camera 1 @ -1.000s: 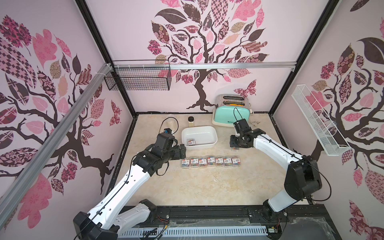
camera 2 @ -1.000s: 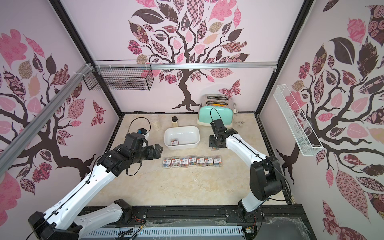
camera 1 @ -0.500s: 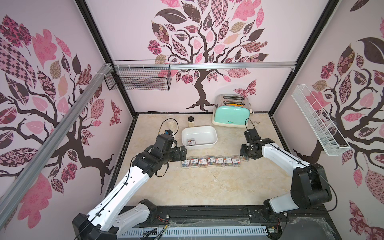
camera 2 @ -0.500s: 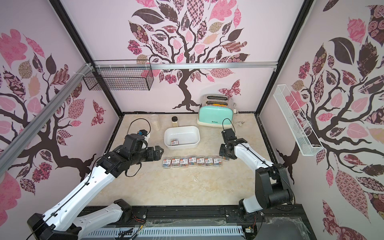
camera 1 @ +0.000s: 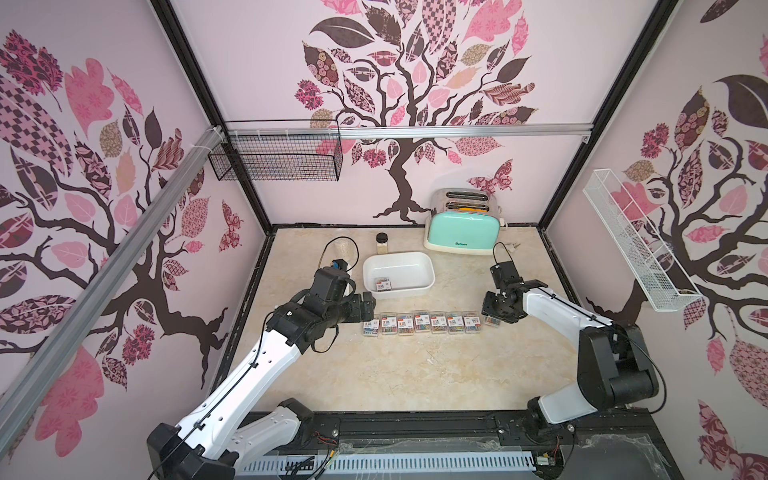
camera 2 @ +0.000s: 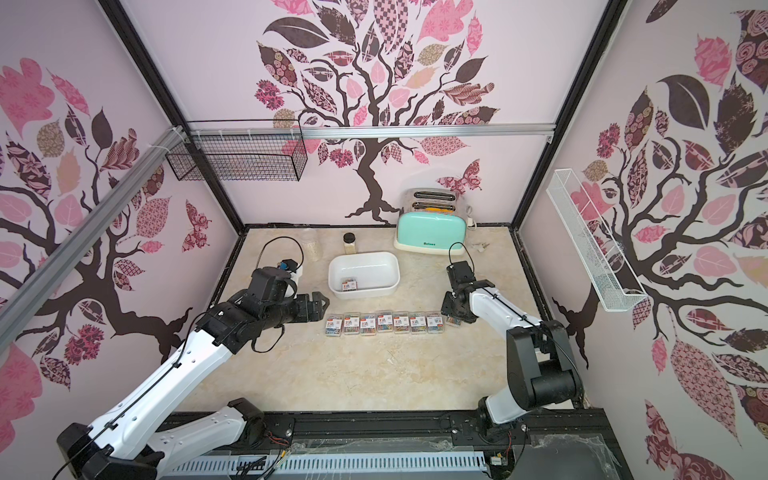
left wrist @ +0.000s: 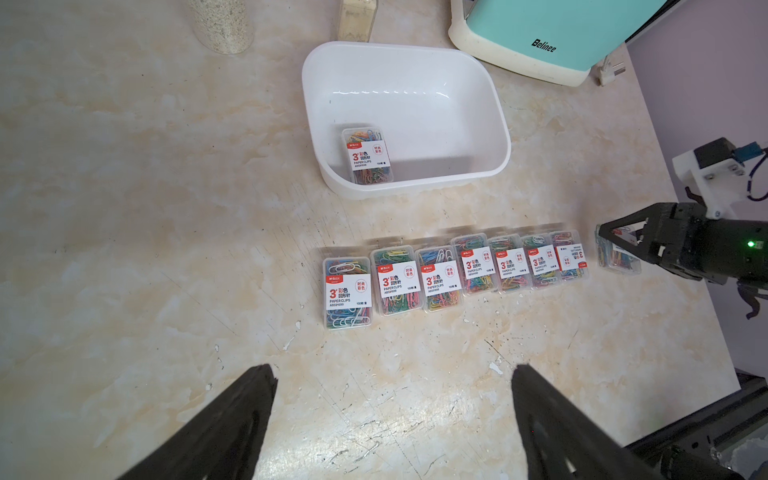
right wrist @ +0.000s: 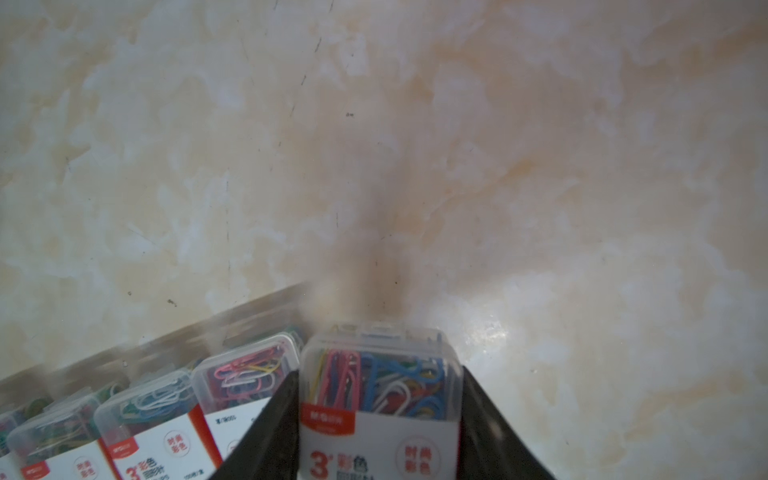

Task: Take the paper clips out of the storage box
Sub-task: Place the boxed paper clips at the center of the board.

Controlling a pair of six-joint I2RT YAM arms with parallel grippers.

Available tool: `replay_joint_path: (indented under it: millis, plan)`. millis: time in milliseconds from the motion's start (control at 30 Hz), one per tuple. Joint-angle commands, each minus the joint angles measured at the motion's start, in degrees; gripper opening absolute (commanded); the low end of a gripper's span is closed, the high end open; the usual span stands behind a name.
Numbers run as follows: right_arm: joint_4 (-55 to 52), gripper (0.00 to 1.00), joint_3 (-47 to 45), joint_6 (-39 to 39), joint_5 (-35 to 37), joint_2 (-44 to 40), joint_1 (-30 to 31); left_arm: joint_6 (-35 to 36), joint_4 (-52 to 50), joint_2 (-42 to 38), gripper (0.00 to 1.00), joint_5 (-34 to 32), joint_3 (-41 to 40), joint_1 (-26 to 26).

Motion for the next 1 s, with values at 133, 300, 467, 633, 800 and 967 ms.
replay_joint_path:
  millis: [133,300,467,633,800,967]
  plan:
    - [2.3,0.41,-1.2,0.8,-0.8,2.3,-0.5,0.5,1.4,0.7,0.95,0.3,0.7,-0.1]
    - [2.4,0.47,-1.8,0.6,0.5,2.7,-0.6,0.4,1.7,1.2,0.95,0.5,0.9,-0.2]
    - [2.7,0.54,-2.3,0.4,0.5,3.0,-0.8,0.2,1.7,1.6,0.95,0.6,1.0,-0.4]
    - [2.7,0.64,-2.4,0.3,-0.4,3.1,-0.8,-0.1,1.7,1.5,0.95,0.4,0.7,-0.8]
    - [2.2,0.7,-2.0,-0.1,-0.6,2.3,-0.8,-0.3,1.7,1.4,0.95,0.0,0.5,-1.3]
    - [-0.1,0.71,-0.3,-0.3,-0.3,-1.2,-0.8,-0.6,2.1,1.5,0.96,-0.4,0.5,-1.8]
